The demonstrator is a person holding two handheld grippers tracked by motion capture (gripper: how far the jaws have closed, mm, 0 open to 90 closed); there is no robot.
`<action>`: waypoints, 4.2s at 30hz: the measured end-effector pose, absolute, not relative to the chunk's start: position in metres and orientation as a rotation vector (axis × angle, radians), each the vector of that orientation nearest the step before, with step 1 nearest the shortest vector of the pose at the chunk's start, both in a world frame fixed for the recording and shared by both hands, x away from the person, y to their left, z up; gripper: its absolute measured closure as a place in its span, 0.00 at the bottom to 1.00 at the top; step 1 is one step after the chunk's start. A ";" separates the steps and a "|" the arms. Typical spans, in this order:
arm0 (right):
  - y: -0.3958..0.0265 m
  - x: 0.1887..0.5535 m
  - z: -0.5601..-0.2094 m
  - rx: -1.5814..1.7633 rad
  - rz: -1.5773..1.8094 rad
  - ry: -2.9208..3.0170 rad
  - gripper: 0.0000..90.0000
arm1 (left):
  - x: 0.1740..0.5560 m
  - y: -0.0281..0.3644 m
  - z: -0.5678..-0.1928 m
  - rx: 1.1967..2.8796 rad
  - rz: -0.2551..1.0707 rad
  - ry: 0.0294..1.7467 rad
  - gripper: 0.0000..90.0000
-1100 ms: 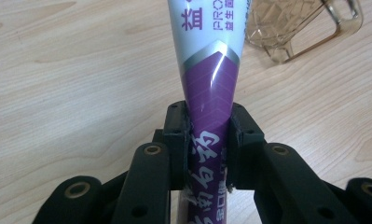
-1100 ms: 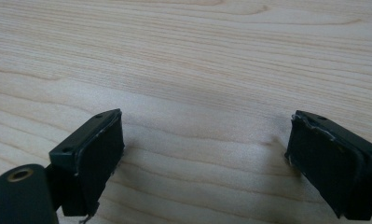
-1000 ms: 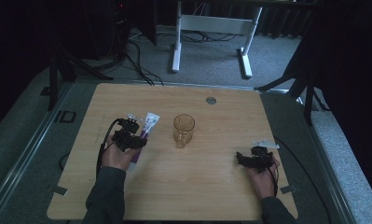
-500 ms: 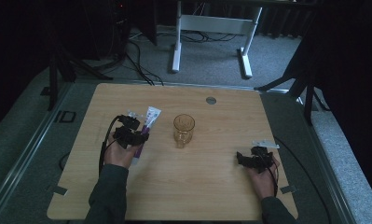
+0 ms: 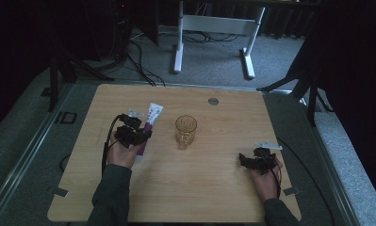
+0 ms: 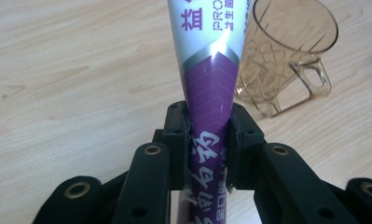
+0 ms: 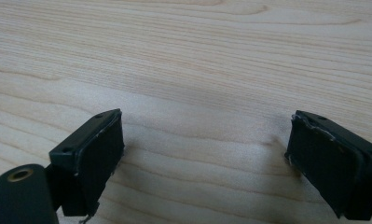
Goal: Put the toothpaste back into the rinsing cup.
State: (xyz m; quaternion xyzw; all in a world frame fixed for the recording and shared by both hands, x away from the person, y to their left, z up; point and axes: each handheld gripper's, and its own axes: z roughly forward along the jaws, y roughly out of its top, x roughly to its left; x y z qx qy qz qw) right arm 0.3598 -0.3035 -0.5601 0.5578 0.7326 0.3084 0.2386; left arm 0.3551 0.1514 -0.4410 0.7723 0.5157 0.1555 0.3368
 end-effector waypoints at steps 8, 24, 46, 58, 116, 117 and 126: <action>-0.304 0.360 -0.560 1.528 0.844 2.008 0.12 | 0.355 0.151 -0.439 1.965 0.439 1.321 0.81; -0.303 0.360 -0.560 1.529 0.844 2.007 0.12 | 0.356 0.151 -0.438 1.893 0.468 1.276 0.81; -0.303 0.360 -0.560 1.530 0.844 2.007 0.12 | 0.363 0.147 -0.433 1.812 0.497 1.225 0.81; -0.303 0.360 -0.560 1.529 0.844 2.007 0.12 | 0.366 0.145 -0.432 1.754 0.488 1.207 0.81; -0.303 0.360 -0.560 1.530 0.845 2.008 0.12 | 0.378 0.128 -0.411 1.532 0.486 1.164 0.81; -0.303 0.360 -0.560 1.529 0.845 2.008 0.12 | 0.378 0.128 -0.411 1.528 0.486 1.165 0.81; -0.303 0.360 -0.560 1.529 0.845 2.008 0.12 | 0.380 0.125 -0.412 1.494 0.472 1.176 0.81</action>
